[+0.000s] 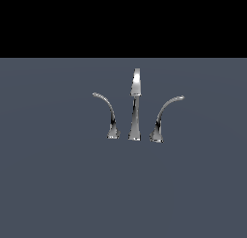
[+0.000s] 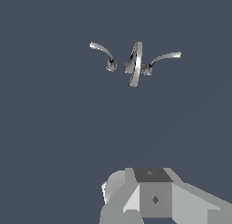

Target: Turn on the faucet by rotating a designated handle.

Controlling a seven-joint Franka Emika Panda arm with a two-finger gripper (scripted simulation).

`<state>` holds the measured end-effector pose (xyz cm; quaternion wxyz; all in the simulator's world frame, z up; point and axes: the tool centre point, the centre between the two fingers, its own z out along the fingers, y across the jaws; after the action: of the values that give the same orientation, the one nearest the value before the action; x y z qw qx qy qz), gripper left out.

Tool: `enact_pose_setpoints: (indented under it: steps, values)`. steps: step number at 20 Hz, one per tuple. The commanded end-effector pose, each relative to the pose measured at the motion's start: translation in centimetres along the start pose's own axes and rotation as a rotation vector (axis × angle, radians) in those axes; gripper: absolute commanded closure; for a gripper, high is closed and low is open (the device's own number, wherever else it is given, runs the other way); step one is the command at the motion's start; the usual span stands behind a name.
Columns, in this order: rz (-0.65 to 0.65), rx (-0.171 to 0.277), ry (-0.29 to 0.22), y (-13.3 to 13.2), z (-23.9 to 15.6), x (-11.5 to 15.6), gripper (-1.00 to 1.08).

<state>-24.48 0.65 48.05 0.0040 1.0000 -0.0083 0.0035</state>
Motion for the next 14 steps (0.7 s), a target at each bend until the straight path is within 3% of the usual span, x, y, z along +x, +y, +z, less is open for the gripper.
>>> enact_pose_setpoints:
  steps: [1, 14]
  values:
    - [0.000, 0.000, 0.000, 0.0, 0.0, 0.0, 1.08]
    - [0.094, 0.000, -0.001, -1.6, 1.7, 0.8, 1.08]
